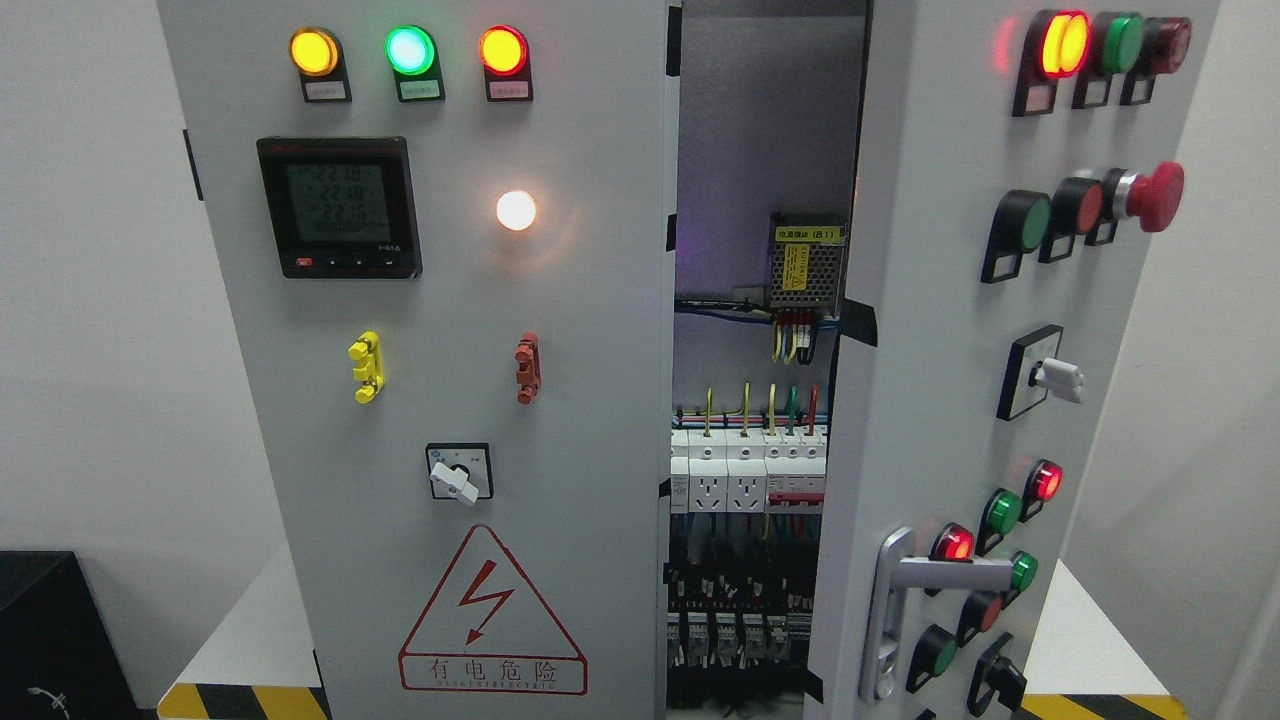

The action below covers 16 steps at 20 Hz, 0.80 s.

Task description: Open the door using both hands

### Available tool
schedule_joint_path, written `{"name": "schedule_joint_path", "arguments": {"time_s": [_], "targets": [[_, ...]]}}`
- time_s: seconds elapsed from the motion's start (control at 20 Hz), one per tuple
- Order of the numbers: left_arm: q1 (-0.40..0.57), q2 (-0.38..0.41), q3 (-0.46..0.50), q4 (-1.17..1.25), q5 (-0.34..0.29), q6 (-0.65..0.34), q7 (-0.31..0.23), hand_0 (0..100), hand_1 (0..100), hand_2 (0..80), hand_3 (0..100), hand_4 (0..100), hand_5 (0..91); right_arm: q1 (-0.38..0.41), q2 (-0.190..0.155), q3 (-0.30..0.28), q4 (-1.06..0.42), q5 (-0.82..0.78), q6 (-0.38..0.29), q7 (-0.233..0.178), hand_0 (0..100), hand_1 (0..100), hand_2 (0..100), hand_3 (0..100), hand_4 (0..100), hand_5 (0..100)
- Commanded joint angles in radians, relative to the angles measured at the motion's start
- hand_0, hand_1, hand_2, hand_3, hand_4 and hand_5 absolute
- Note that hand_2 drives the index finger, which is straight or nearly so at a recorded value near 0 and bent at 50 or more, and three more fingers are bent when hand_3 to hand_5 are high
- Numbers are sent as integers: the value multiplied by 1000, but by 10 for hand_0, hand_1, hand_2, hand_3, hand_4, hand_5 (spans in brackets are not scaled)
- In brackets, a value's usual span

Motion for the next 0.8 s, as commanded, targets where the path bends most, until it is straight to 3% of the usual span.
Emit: {"name": "schedule_joint_path", "arguments": {"time_s": [0.0,0.1,0.25,0.35,0.45,0.55,0.65,0.75], "targets": [[157,249,-125,-535,159,-41,-223,0,0,0,0,0,0,0,0,0,0,0,0,0,0,0,0,0,0,0],[250,472,-240,-809,455,-64,-254,0,0,0,0,0,0,-1,0,0,0,-1,0,0,0,0,0,0,0,0],[359,912,-251,-1111,926,-208,-257,0,0,0,0,0,0,0,0,0,0,0,0,0,0,0,0,0,0,0],[427,1144,-172,-1175,1214,-372,-268,0,0,0,0,0,0,0,0,0,0,0,0,0,0,0,0,0,0,0],[471,1294,-43,-1160,1434,-440,-337,0,0,0,0,0,0,-1,0,0,0,-1,0,0,0,0,0,0,0,0],[475,1351,93,-1060,1542,-434,-430,0,0,0,0,0,0,0,0,0,0,0,0,0,0,0,0,0,0,0],[475,1378,227,-1011,1559,-393,-533,0,0,0,0,0,0,-2,0,0,0,0,0,0,0,0,0,0,0,0],[473,1428,324,-1008,1593,-281,-626,0,0,0,0,0,0,0,0,0,0,-1,0,0,0,0,0,0,0,0]]}}
